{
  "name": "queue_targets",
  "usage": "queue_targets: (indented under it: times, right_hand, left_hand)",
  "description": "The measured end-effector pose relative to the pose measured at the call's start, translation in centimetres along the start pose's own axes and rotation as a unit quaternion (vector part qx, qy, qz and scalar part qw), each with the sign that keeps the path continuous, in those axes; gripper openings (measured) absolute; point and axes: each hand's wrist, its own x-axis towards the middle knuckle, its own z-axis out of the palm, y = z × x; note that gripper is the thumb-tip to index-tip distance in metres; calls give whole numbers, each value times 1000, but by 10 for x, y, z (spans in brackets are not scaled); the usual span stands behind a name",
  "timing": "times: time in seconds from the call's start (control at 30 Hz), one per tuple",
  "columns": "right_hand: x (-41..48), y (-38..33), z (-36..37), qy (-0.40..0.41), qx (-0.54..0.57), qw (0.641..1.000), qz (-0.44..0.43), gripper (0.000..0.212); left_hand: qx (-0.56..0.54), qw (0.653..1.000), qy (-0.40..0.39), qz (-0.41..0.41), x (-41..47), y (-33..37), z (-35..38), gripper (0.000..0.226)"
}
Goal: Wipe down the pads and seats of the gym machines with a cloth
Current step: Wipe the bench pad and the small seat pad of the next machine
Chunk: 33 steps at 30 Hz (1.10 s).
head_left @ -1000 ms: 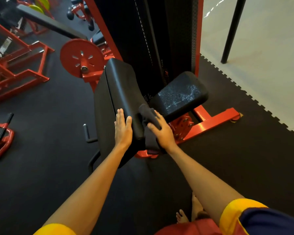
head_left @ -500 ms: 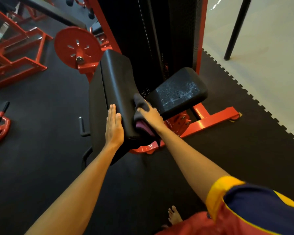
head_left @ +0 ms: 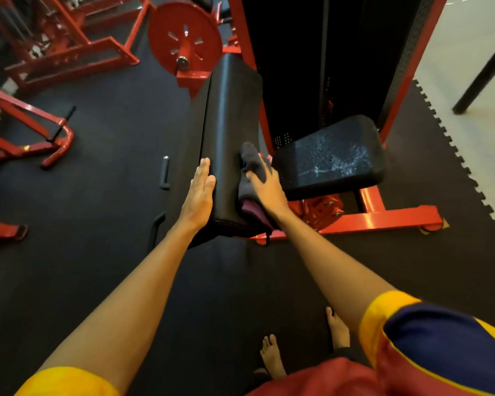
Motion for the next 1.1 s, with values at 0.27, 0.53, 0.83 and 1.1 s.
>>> queue_targets:
  times: [0.27,0.53,0.83,1.1]
  right_hand:
    - [-33,-12,4,-67,-172,937,-296,61]
    - [29,-20,-14,-122,-197,912,-338,63]
    - [-19,-31,8,-144,-137,883,-425,53]
    - [87,-81,11,-123,-280,853,-424,57]
  left_hand:
    - [-58,990,88,-91,-14,-3,12,54]
    - [-8,987,119,-104,-21,12,18,48]
    - [-64,983,135,-102,-30,24,13,28]
    - [-3,988,115,-104,-20,6,17,48]
